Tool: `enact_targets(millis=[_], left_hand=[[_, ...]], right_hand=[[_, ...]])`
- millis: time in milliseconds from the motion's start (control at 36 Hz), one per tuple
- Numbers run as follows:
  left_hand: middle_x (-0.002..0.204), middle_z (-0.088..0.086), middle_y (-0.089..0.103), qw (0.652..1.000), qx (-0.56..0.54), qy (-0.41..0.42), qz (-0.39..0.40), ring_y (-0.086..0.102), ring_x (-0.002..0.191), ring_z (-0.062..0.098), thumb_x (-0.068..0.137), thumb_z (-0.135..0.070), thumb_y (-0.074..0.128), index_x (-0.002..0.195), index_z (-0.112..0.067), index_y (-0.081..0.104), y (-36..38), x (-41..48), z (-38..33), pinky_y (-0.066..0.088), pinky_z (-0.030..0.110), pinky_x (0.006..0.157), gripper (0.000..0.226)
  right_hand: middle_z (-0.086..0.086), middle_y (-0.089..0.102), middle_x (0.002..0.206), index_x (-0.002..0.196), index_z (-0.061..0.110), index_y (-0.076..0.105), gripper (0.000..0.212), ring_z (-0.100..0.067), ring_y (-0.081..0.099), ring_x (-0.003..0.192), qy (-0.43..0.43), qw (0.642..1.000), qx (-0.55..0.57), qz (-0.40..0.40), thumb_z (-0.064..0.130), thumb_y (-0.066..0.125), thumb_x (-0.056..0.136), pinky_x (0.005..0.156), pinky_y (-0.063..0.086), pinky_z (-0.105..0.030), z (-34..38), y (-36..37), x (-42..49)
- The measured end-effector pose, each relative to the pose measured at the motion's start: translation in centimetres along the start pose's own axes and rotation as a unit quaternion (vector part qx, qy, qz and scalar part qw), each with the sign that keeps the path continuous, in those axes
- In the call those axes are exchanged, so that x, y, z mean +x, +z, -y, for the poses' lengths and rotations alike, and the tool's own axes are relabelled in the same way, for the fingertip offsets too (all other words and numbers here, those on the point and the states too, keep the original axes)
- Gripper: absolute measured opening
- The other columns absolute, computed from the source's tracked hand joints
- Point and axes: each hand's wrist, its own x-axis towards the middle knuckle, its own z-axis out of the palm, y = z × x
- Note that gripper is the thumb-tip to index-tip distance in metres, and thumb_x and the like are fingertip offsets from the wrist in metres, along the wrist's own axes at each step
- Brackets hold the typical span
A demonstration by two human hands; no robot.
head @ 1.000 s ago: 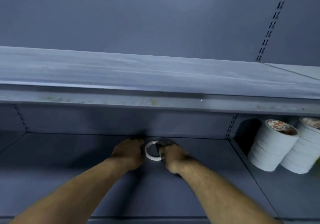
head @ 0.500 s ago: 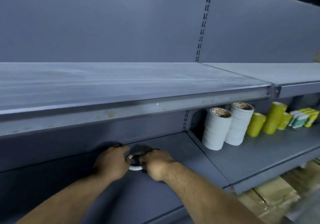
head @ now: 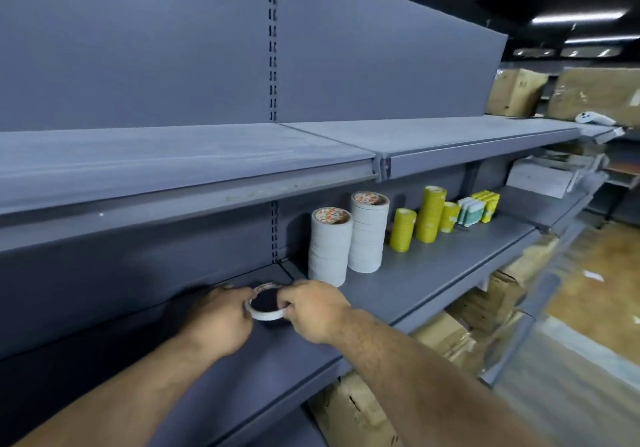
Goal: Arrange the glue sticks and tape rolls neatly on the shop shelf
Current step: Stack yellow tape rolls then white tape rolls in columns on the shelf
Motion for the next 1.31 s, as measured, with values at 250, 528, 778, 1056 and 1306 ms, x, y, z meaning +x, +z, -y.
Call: enact_targets(millis=[250,528,778,1056,1306], left_hand=[[0.101,-0.008,0.070,0.999,-0.022,-0.036,-0.007,0.066,0.090,0.016,0.082,-0.024,0.051,0.097,-0.029,0.066,1.8,2.0,-8.8,0.052,0.025,0.071,0.022],[0.109,-0.001,0.071,0.995,-0.037,-0.083,-0.036,0.066,0.094,0.024,0.085,-0.017,0.048,0.119,-0.031,0.063,1.1,3.6,-16.7,0.054,0.029,0.079,0.039],[0.119,0.004,0.065,0.989,-0.034,-0.132,-0.064,0.061,0.106,0.029,0.090,-0.023,0.045,0.110,-0.022,0.061,0.2,6.6,-15.9,0.052,0.034,0.086,0.025],[0.108,0.002,0.065,0.987,-0.057,-0.147,-0.044,0.061,0.096,0.026,0.087,-0.021,0.043,0.105,-0.025,0.058,-0.1,8.9,-14.9,0.056,0.038,0.082,0.023],[0.116,0.002,0.066,0.982,-0.080,-0.148,-0.083,0.062,0.100,0.024,0.089,-0.019,0.046,0.110,-0.024,0.060,-0.8,10.8,-14.0,0.047,0.029,0.076,0.025]], right_hand=[[-0.001,0.061,0.114,0.103,0.022,0.062,0.014,-0.026,0.058,0.103,-0.034,0.999,0.021,-0.011,0.019,0.053,0.093,0.084,0.050,-0.039,-9.5,-3.3,-3.3],[0.001,0.062,0.107,0.097,0.023,0.062,0.009,-0.024,0.057,0.092,-0.042,0.997,0.052,-0.032,0.023,0.054,0.095,0.080,0.050,-0.040,-17.9,-5.8,-6.5],[0.008,0.061,0.102,0.096,0.027,0.061,0.005,-0.020,0.058,0.092,-0.061,0.994,0.040,-0.080,0.028,0.056,0.096,0.079,0.049,-0.037,-19.1,-7.6,-6.1],[0.006,0.062,0.100,0.100,0.025,0.063,0.009,-0.021,0.059,0.094,-0.072,0.986,0.020,-0.147,0.031,0.057,0.097,0.075,0.049,-0.036,-17.5,-10.2,-2.3],[-0.003,0.063,0.108,0.109,0.022,0.063,0.016,-0.028,0.061,0.098,-0.031,0.988,0.010,-0.150,0.028,0.053,0.098,0.067,0.039,-0.030,-16.4,-11.8,3.1]])
